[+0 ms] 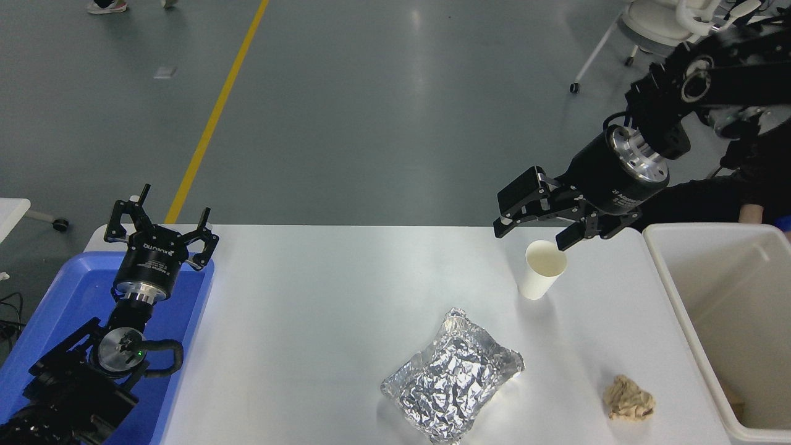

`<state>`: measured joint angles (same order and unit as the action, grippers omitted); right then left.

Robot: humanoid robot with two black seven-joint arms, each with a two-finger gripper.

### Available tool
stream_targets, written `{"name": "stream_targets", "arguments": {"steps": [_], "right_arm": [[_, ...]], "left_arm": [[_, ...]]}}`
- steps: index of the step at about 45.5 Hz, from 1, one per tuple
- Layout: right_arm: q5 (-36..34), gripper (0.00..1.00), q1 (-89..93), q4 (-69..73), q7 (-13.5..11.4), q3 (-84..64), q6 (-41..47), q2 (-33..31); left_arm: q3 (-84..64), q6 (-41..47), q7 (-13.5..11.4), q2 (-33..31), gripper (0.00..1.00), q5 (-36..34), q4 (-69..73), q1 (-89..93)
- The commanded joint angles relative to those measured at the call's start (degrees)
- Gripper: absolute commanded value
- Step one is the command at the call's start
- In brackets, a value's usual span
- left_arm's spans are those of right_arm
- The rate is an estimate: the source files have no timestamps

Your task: Pick up paper cup place in dustbin

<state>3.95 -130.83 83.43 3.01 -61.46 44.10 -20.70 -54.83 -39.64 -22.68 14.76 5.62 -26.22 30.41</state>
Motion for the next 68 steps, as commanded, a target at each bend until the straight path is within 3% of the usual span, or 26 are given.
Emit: {"name": "stream_targets", "arguments": {"steps": [1,17,38,45,56,68], "right_arm": [[-4.4,1.0,-13.4,8.2,0.0,-7.0,0.9,4.6],[-9.9,1.0,-22.5,15.0,-0.4,-9.5,0.9,7.1],[-8.2,1.0,-17.5,10.8,-0.4,-9.3,0.9,6.9],[-2.5,1.0,-9.8,2.9,-0.4,-7.7,0.9,6.5],[14.8,1.0,4.4,-7.9,0.0,-2.5,0.9,3.2],[17.1,1.0,19.7,-21.3,0.0,-2.0,-11.7,3.6]], "left_arm": [[0.0,0.0,0.0,0.0,1.0,0.0,0.0,0.0],[-0.2,0.0,0.0,0.0,1.0,0.0,0.0,-0.2],[-0.2,0.0,-0.1,0.0,1.0,0.0,0.0,-0.2],[-0.2,0.0,-0.1,0.0,1.0,0.0,0.0,-0.2],[-0.2,0.0,-0.1,0.0,1.0,0.0,0.0,-0.2],[-0.2,0.0,-0.1,0.0,1.0,0.0,0.0,-0.2]]}}
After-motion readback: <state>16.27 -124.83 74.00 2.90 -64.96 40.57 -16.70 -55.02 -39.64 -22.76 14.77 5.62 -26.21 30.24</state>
